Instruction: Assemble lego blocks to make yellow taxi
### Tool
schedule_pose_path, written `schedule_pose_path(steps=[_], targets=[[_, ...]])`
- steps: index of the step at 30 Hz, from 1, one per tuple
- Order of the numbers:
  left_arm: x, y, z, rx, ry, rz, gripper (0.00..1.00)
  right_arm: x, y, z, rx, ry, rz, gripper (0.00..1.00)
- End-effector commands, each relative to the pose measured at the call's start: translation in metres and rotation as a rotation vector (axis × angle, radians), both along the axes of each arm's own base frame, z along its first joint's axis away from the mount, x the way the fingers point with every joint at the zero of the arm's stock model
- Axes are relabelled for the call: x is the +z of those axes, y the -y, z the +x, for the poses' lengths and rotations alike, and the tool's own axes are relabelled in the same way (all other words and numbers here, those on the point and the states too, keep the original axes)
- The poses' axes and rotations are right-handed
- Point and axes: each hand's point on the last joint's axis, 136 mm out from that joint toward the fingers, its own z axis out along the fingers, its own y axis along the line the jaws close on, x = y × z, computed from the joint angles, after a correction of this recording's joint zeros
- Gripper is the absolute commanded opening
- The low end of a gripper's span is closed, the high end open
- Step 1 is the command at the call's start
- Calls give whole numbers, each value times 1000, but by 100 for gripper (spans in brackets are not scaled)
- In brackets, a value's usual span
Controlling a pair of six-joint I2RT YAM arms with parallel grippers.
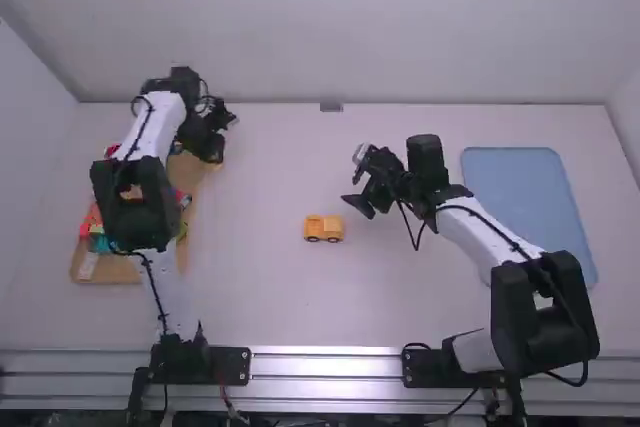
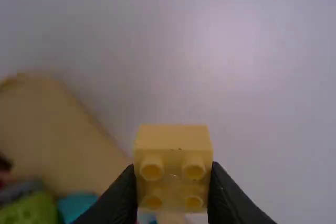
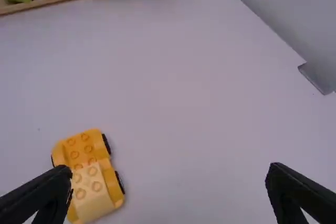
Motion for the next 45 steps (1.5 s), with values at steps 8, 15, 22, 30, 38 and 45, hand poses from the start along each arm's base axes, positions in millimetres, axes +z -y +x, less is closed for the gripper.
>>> schedule_pose_path(steps=[8, 15, 22, 30, 38, 45], targets=[[-11, 113, -43, -359, 48, 79, 11, 9, -1, 1, -11, -6, 25, 99], [-33, 136, -102, -686, -70, 80, 15, 11, -2, 2, -9, 5, 27, 99], [-55, 150, -123, -788, -89, 9, 18, 15, -2, 6, -28, 2, 48, 99], [-77, 150, -133, -810, -84, -15, 24, 21, -4, 11, -55, 0, 82, 99], [-88, 147, -143, -837, -101, -16, 50, 23, -5, 11, -53, 7, 86, 99], [-75, 161, -132, -823, -47, -110, 99, 23, -4, 11, -54, 6, 86, 99]])
